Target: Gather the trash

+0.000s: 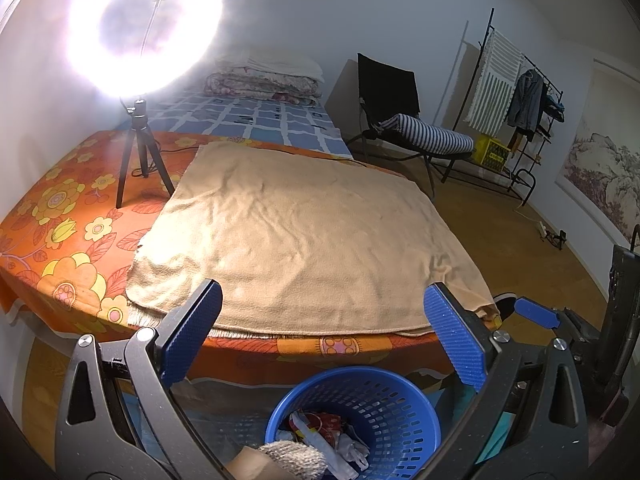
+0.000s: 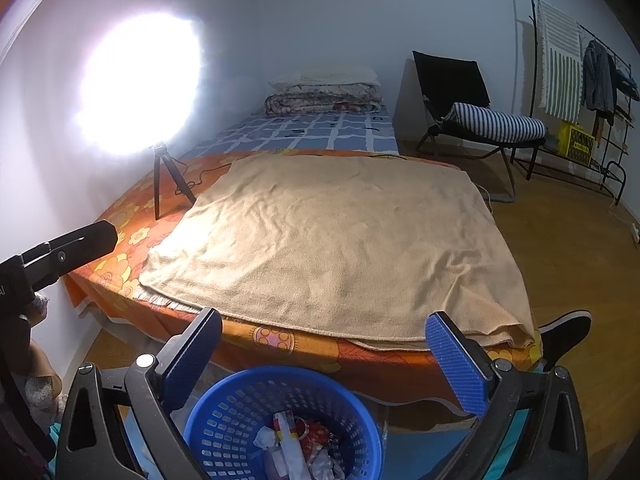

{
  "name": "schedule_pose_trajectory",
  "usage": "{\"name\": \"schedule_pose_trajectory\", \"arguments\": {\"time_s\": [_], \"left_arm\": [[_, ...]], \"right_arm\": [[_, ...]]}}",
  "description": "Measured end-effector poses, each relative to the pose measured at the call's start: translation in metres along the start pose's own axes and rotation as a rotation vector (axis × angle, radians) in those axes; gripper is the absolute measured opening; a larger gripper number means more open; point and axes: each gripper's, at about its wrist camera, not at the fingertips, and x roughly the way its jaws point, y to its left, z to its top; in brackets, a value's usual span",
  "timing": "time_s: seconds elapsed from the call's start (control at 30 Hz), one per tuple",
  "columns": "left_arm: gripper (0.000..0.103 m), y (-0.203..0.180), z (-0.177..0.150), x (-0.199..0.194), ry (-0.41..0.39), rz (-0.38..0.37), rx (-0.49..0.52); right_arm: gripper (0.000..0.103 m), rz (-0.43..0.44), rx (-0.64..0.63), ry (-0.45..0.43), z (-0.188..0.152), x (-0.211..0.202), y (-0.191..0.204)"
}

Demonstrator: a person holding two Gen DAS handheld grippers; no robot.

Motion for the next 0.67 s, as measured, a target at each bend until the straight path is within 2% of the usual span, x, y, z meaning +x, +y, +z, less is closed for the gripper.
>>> {"name": "schedule_pose_trajectory", "arguments": {"time_s": [0.47, 0.67], "left_arm": [[0.102, 0.0036, -0.0006, 0.0055, 0.026, 0.024, -0.018], [0.102, -0.0014, -0.0044, 0.0087, 0.02, 0.055, 0.012]], "right_arm": [[0.103, 0.0, 0.003, 0.005, -0.0006, 0.0019, 0.0006], [0.103, 0.0, 0.01, 0.011, -0.0022, 0.0054, 0.0011]]}}
